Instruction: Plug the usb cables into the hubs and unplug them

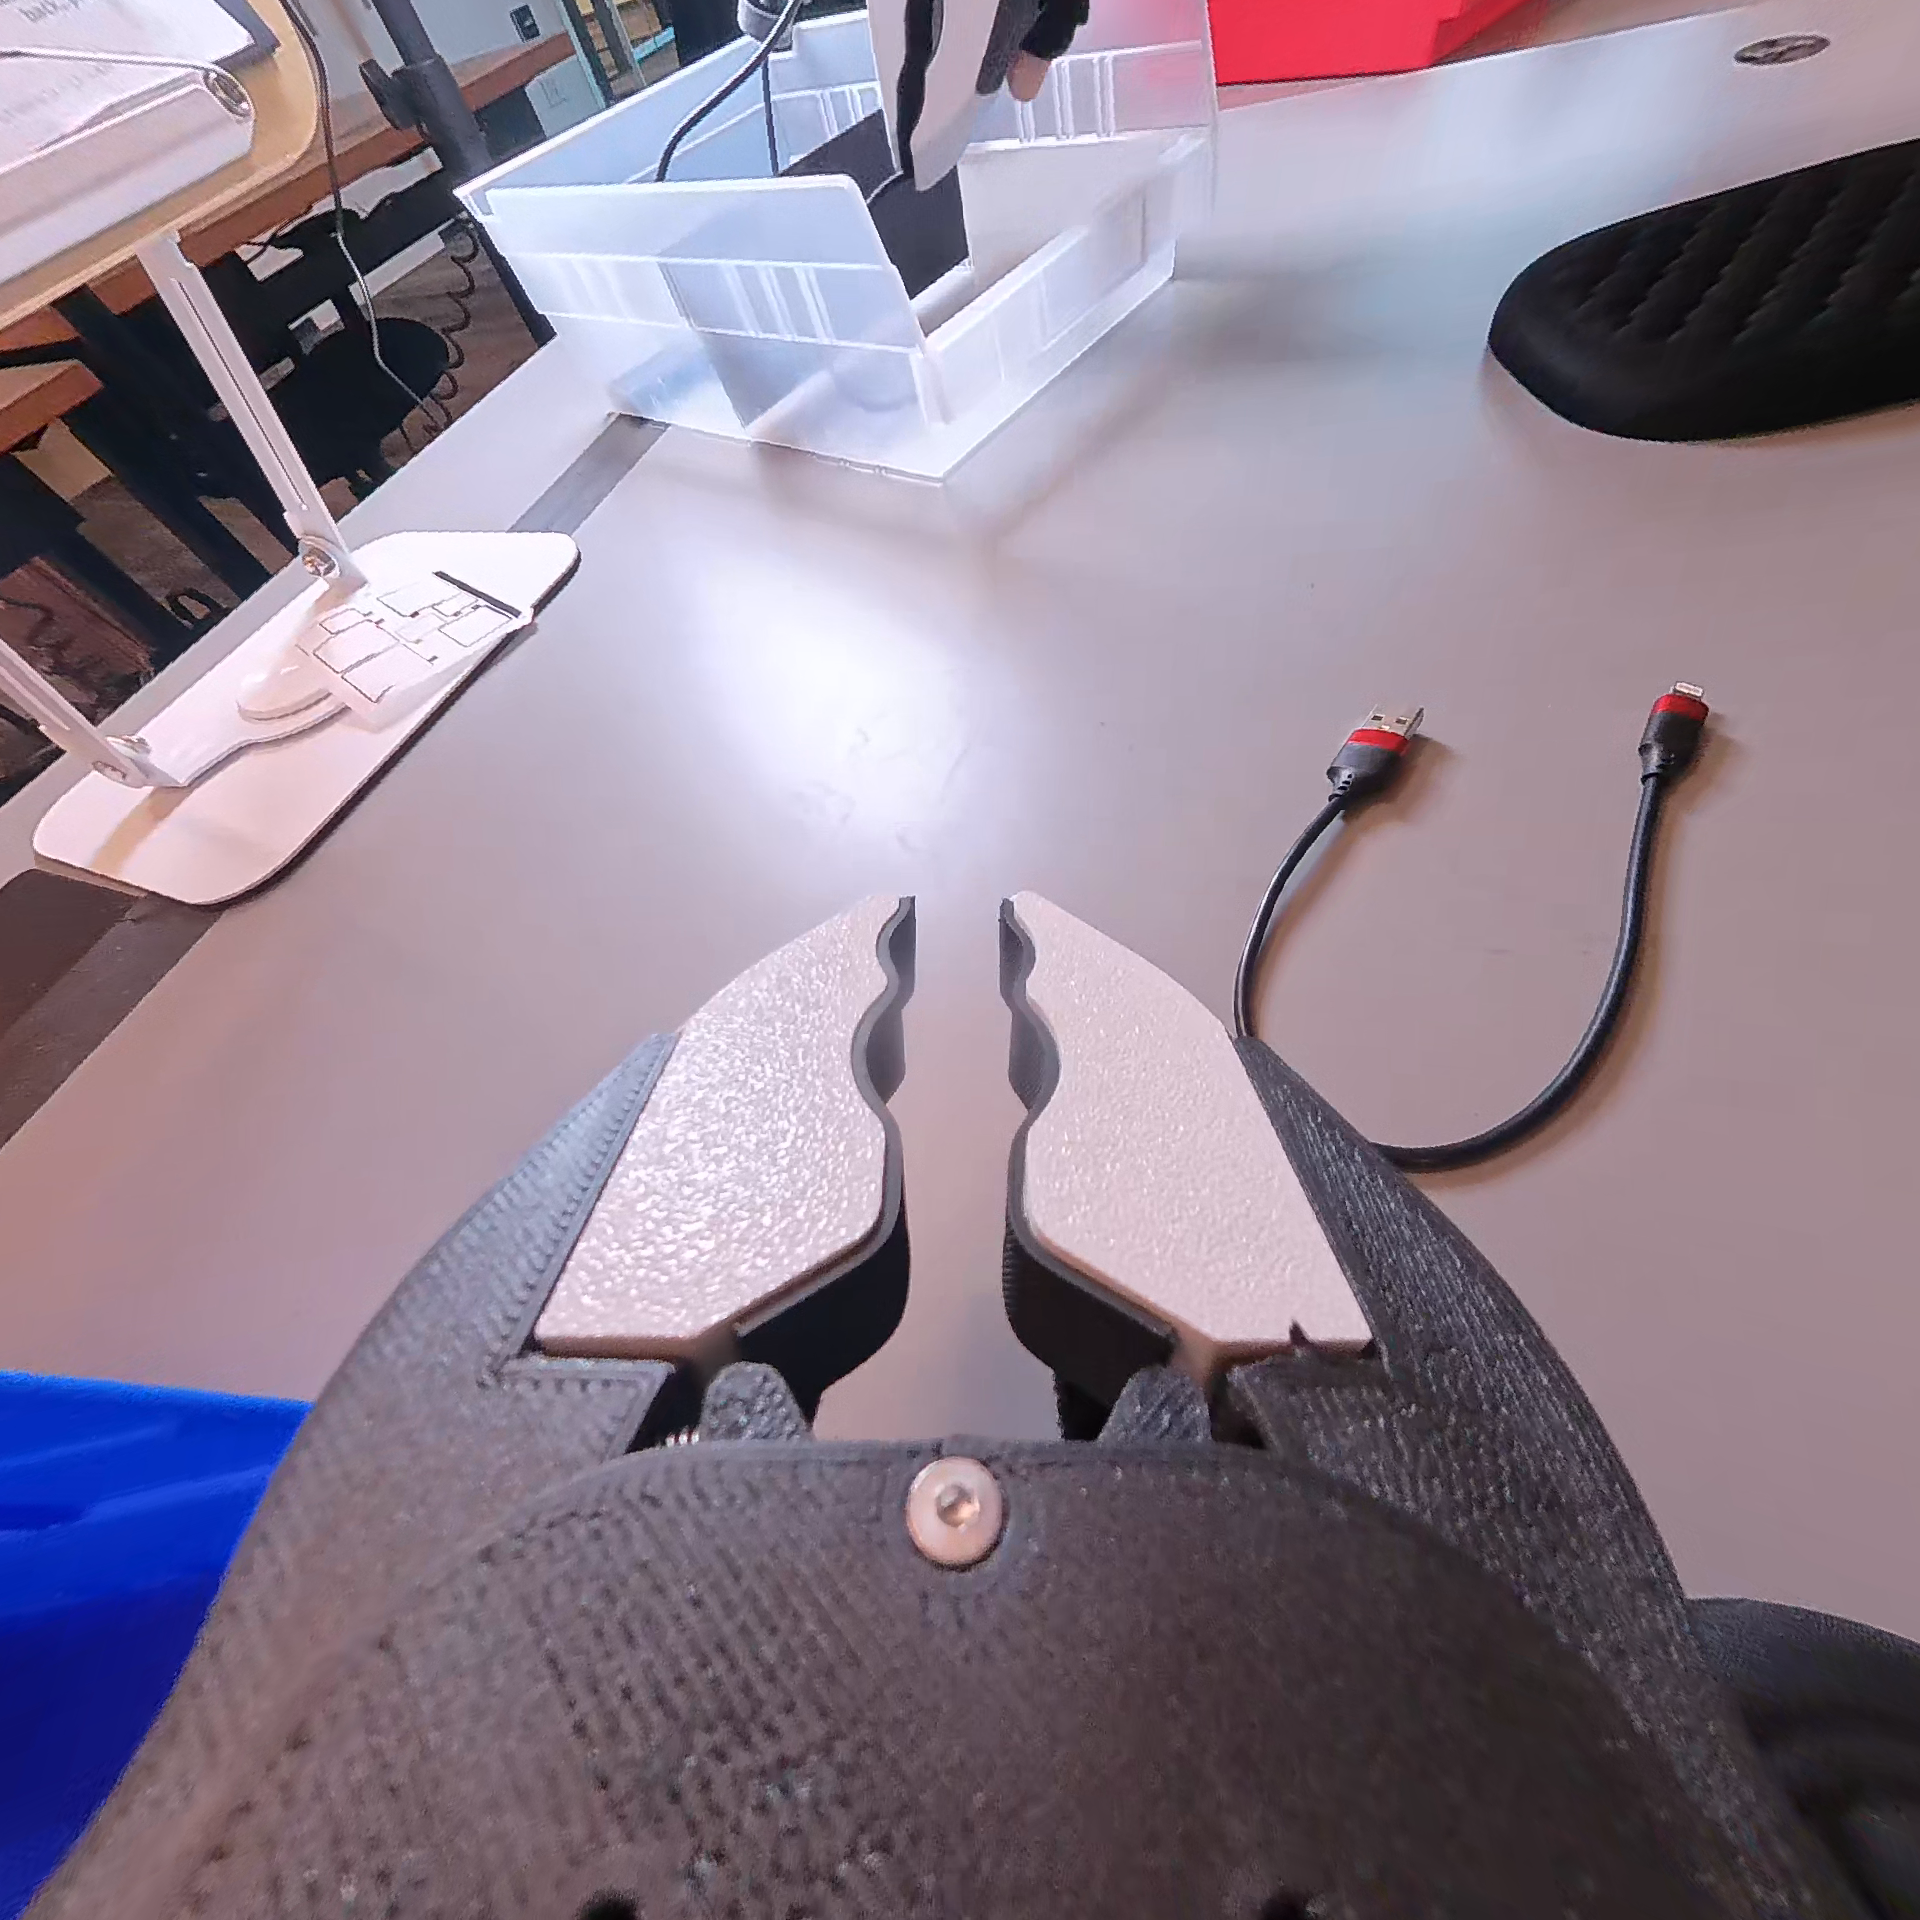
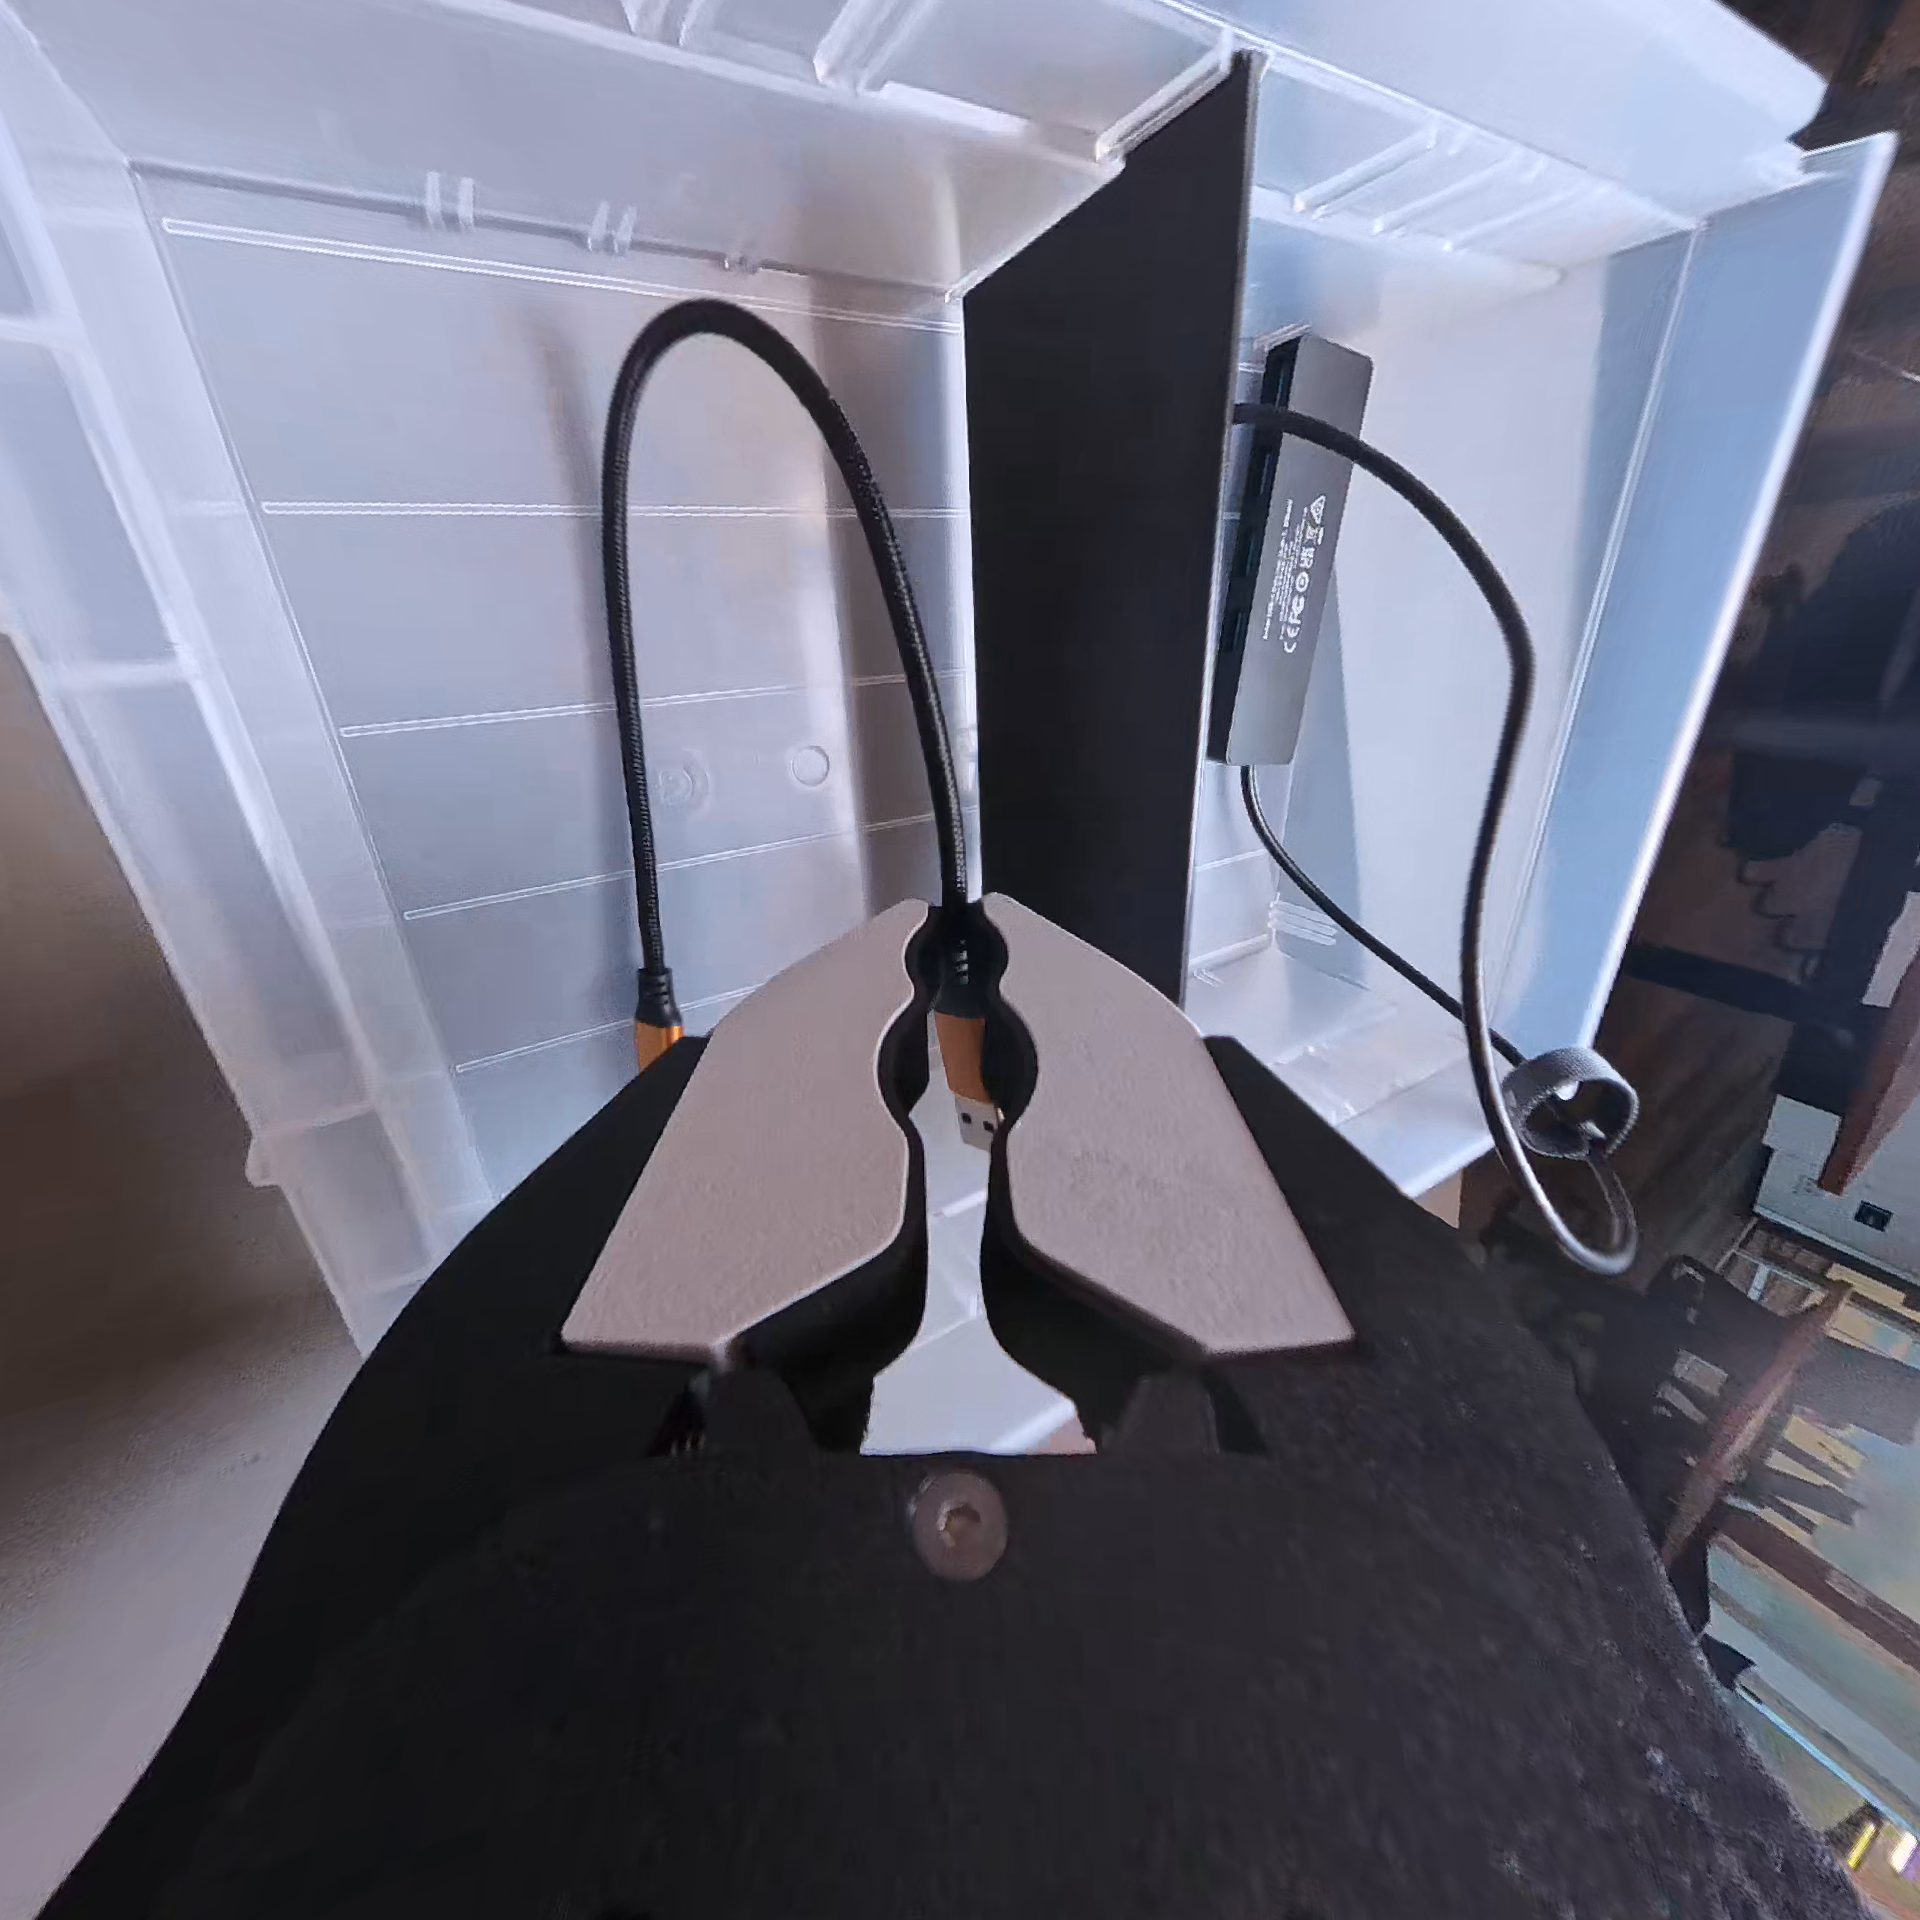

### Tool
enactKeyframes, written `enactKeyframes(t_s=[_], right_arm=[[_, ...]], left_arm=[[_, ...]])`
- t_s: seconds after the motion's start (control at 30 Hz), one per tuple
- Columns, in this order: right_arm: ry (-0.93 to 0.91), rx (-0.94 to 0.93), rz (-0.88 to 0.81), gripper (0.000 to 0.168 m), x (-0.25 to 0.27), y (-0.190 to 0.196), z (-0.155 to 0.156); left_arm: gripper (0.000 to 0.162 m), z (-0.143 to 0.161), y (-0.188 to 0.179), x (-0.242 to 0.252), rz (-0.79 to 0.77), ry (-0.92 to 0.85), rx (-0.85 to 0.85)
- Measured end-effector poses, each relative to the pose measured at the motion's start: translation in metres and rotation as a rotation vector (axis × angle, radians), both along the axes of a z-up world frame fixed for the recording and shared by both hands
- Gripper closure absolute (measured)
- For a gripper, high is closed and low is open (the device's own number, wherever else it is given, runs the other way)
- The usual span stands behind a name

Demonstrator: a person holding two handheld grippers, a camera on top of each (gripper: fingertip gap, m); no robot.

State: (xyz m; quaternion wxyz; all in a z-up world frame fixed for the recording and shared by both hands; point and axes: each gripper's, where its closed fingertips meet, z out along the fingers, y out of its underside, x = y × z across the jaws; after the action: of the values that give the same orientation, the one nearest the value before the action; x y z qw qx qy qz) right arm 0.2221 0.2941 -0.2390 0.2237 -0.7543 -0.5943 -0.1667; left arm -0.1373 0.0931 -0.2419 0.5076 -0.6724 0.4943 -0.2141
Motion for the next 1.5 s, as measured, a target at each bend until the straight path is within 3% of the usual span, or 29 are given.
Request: enactKeyframes(t_s=[0.03,0.1,0.2,0.27,0.37,0.47,0.6,0.73,0.77,0.8,0.9,0.97,1.2,1.33,1.43,1.5], right_arm=[[-0.012,0.006,-0.008,0.163,0.002,0.003,-0.001],[-0.006,0.047,-0.040,0.145,0.005,0.011,0.006],[0.111,0.158,-0.064,0.122,-0.006,0.017,0.039],[0.261,0.204,-0.030,0.120,-0.034,0.006,0.067],[0.492,0.111,0.119,0.124,-0.107,-0.045,0.084],[0.617,-0.116,0.295,0.127,-0.187,-0.125,0.057],[0.605,-0.390,0.410,0.124,-0.252,-0.220,-0.017],[0.517,-0.468,0.409,0.128,-0.265,-0.257,-0.059],[0.525,-0.484,0.397,0.140,-0.266,-0.260,-0.060],[0.524,-0.492,0.388,0.151,-0.265,-0.260,-0.060],[0.509,-0.441,0.413,0.152,-0.257,-0.253,-0.051],[0.550,-0.399,0.413,0.152,-0.249,-0.245,-0.026],[0.647,0.008,0.250,0.153,-0.157,-0.152,0.122],[0.592,0.245,0.098,0.153,-0.084,-0.099,0.184],[0.432,0.413,-0.025,0.153,-0.028,-0.065,0.202],[0.350,0.417,-0.078,0.152,-0.008,-0.051,0.186]], left_arm=[[0.146,0.000,0.000,0.000,-0.002,0.000,-0.003],[0.145,-0.001,-0.002,0.001,-0.008,-0.002,-0.011],[0.142,-0.002,-0.003,0.002,-0.016,0.001,-0.023],[0.141,-0.003,-0.004,0.003,-0.023,0.003,-0.031],[0.141,-0.005,-0.005,0.003,-0.028,0.009,-0.033],[0.141,-0.002,-0.005,0.004,-0.025,0.008,-0.020],[0.141,0.006,-0.004,0.002,-0.012,-0.013,0.011],[0.141,0.013,-0.003,0.002,-0.003,-0.040,0.028],[0.141,0.013,-0.003,0.002,-0.003,-0.041,0.029],[0.141,0.014,-0.003,0.002,-0.002,-0.040,0.032],[0.141,0.015,-0.004,0.002,0.000,-0.037,0.042],[0.141,0.016,-0.003,0.001,0.009,-0.038,0.053],[0.140,0.023,0.004,-0.004,0.054,-0.074,0.071],[0.140,0.022,0.004,-0.003,0.055,-0.067,0.074],[0.140,0.022,0.004,-0.004,0.057,-0.066,0.072],[0.140,0.022,0.005,-0.004,0.061,-0.064,0.073]])
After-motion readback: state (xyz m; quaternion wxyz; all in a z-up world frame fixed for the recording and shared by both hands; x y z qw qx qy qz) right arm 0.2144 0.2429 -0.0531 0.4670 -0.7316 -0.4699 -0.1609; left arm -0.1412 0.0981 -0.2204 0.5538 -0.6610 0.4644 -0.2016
